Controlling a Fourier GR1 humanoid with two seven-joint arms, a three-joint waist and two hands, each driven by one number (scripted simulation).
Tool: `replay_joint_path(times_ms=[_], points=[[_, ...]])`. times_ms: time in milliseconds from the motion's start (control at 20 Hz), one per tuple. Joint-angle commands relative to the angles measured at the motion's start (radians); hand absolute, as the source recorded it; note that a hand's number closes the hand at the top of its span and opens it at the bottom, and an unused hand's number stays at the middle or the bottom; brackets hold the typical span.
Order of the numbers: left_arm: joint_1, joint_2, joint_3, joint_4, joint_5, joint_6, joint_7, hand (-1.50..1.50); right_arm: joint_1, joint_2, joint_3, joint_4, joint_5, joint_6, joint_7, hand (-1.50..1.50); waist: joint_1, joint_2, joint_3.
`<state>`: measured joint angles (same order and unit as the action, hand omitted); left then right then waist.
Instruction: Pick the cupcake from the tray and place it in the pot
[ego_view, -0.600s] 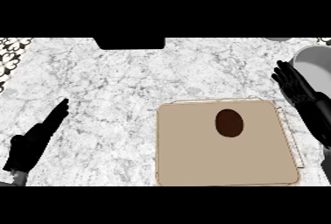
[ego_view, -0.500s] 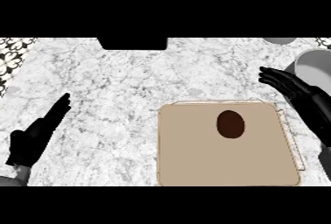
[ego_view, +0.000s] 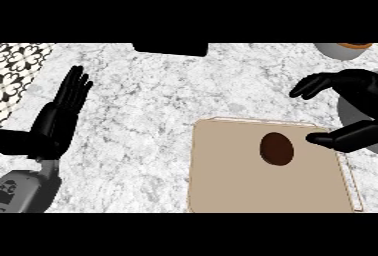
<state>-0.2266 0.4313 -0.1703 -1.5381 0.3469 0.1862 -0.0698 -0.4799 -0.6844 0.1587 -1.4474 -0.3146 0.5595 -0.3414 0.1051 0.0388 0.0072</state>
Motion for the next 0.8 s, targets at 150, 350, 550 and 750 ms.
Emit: replay_joint_path(times_ms=[150,350,550,750], points=[[-0.082,-0.045,0.036,0.001,0.026,0.053,0.033,0.0,-0.088,-0.076,-0.001,0.138,0.15,0.212,-0.392,-1.5,-0.014,0.002,0.004],[-0.086,-0.056,0.025,0.019,0.007,0.064,0.031,0.0,-0.123,-0.145,0.063,0.168,0.31,0.172,-0.508,-1.5,-0.019,-0.003,0.001],[-0.126,-0.065,0.04,0.043,0.011,0.081,0.054,0.0,-0.135,-0.185,0.213,0.152,0.492,0.082,-0.582,-1.5,-0.03,-0.007,-0.002],[-0.119,-0.066,0.042,0.04,-0.008,0.095,0.049,0.0,-0.171,-0.244,0.308,0.194,0.614,0.001,-0.687,-1.5,-0.041,-0.017,-0.004]])
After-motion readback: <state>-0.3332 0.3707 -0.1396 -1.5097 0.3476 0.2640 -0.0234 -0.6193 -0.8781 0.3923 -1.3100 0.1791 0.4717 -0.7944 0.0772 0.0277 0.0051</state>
